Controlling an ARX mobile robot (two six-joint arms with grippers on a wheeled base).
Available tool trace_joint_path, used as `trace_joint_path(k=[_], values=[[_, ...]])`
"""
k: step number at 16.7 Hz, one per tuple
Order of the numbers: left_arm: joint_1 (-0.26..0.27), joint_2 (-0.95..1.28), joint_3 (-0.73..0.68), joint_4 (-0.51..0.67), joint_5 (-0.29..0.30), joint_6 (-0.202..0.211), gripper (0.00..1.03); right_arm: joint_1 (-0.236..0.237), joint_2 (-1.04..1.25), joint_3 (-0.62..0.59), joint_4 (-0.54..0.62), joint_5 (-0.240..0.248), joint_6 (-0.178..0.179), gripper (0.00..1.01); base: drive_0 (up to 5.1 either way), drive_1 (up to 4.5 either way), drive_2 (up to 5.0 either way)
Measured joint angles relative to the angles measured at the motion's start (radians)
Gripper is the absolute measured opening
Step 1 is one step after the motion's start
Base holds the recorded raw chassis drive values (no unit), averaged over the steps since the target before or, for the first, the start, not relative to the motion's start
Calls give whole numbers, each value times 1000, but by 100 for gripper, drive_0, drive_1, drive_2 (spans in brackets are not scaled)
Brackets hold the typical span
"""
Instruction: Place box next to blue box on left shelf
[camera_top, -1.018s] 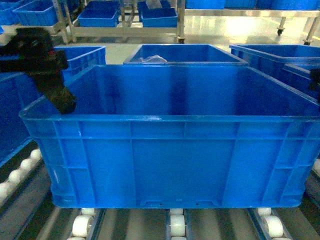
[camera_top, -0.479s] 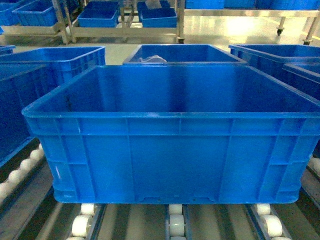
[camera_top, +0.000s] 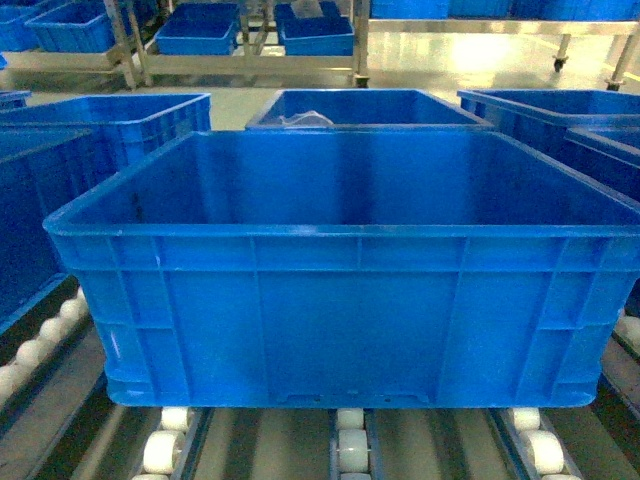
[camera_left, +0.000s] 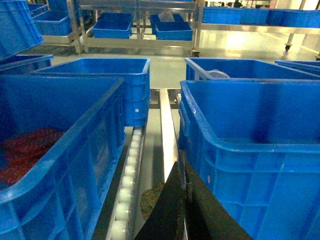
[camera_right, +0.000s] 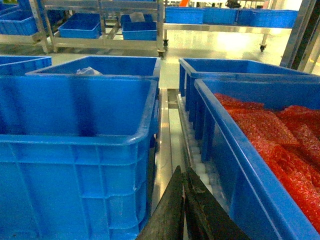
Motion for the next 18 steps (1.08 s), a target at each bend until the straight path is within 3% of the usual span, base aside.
trace_joint_path(k=[5,6,9,18], values=[[0,-87,-1,-79,-1,0,1,0,-90,-1,-77,0,0,2,0,0,0],[0,-192,-2,-175,-1,0,1,0,-196,-2,-175,0,0,2,0,0,0],[0,-307,-2,-284,-1,0,1,0,-320,-2,-292,0,0,2,0,0,0],[0,-531,-2,-507,-1,0,1,0,-546,-2,-515,0,0,2,0,0,0]])
